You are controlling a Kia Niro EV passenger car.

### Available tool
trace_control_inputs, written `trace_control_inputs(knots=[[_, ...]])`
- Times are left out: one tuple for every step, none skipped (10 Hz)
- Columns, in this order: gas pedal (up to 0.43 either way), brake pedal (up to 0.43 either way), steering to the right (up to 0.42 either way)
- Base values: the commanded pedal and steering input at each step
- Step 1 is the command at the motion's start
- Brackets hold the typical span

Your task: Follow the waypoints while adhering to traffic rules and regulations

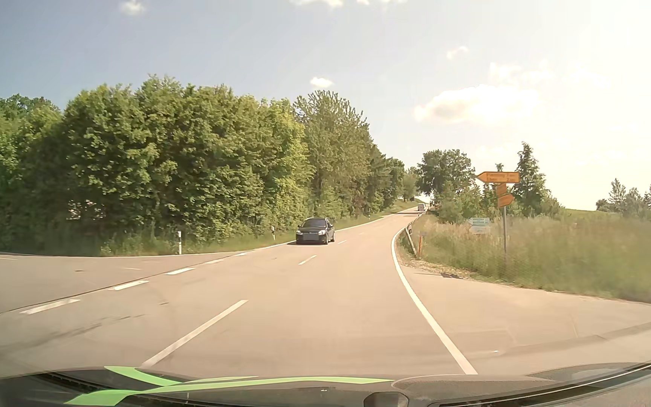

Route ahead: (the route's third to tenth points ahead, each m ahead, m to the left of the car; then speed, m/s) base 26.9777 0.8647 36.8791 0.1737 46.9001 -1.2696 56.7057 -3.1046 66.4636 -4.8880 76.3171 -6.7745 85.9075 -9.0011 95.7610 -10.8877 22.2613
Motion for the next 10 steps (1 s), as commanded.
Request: trace_control_inputs(knots=[[0.197, 0.0, 0.016], [0.22, 0.0, 0.015], [0.22, 0.0, 0.016], [0.22, 0.0, 0.016], [0.228, 0.0, 0.018], [0.228, 0.0, 0.023], [0.228, 0.0, 0.025], [0.228, 0.0, 0.026], [0.24, 0.0, 0.025], [0.24, 0.0, 0.026]])
